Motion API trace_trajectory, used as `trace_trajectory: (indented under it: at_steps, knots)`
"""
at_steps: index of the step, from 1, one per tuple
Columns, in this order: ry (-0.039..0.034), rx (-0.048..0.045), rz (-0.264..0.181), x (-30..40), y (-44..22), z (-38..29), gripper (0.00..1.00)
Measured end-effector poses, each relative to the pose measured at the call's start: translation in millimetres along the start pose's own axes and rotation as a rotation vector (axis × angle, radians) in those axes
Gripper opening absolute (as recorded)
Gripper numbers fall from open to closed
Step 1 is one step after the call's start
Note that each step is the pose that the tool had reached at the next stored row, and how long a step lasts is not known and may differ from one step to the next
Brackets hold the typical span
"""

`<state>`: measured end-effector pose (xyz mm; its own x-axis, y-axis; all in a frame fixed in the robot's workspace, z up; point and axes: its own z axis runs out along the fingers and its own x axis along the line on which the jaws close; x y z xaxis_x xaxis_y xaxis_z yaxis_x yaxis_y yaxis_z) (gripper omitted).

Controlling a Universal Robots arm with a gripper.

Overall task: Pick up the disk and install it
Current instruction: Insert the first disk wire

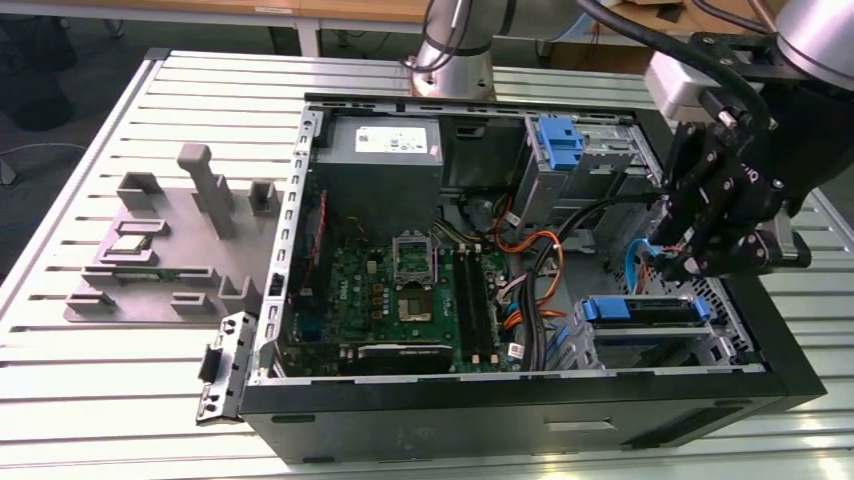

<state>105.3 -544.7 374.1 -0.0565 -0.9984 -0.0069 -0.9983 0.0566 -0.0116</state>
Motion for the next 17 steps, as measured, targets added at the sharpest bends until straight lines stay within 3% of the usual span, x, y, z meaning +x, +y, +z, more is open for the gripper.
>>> trace_trajectory:
  at_steps: [4, 11, 17]
  knots:
    - [-0.0004, 0.0000, 0.000, -3.2, -6.6, 5.6, 0.42]
    - [-0.0002, 0.0000, 0.000, -3.2, -7.1, 17.8, 0.42]
    - [0.0010, 0.0001, 0.000, -3.2, -7.1, 18.2, 0.42]
